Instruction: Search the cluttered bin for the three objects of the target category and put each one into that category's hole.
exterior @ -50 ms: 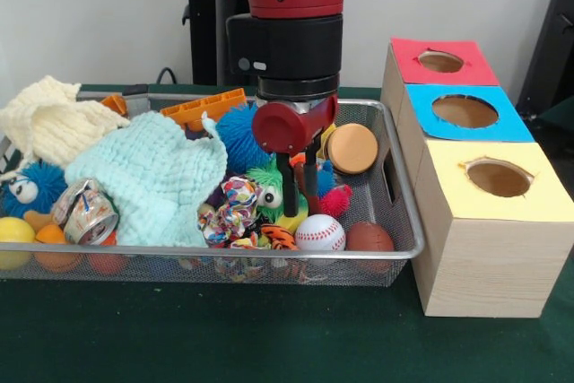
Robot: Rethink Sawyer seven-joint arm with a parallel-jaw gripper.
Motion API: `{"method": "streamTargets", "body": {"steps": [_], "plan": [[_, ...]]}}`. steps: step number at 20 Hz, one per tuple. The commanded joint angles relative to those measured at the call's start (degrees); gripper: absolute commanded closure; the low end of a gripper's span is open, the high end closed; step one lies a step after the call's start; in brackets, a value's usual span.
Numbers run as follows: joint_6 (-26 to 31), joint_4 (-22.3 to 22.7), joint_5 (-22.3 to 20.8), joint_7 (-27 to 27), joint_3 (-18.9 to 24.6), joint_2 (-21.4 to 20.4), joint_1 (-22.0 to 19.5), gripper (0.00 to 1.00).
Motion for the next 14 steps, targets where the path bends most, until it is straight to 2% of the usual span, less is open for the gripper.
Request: {"method": "streamTargets", "body": {"steps": [1, 6, 14], "plan": [[-0.47, -1.98, -7.42, -3.92, -2.66, 3.58, -0.05, 0.00], [-1.93, -1.87, -9.65, -3.50, -2.30, 3.72, -0.96, 0.00], [-2.81, -3.67, -12.03, -2.92, -1.94, 7.20, -1.35, 0.00]]}}
